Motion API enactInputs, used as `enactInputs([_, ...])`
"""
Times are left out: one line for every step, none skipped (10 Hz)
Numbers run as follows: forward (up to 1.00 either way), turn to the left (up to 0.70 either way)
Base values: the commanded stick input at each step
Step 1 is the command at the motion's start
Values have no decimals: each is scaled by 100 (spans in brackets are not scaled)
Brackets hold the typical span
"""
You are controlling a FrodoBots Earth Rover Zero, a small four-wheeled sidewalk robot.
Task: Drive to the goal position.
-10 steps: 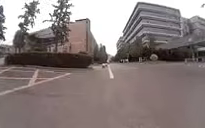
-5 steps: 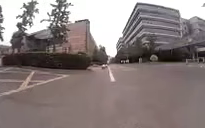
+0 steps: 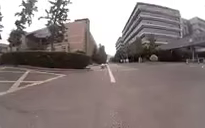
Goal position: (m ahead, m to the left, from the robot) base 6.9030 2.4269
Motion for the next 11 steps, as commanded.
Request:
enactInputs([70,0])
enactInputs([70,0])
enactInputs([70,0])
enactInputs([70,0])
enactInputs([70,0])
enactInputs([70,0])
enactInputs([70,0])
enactInputs([70,0])
enactInputs([70,0])
enactInputs([70,0])
enactInputs([70,0])
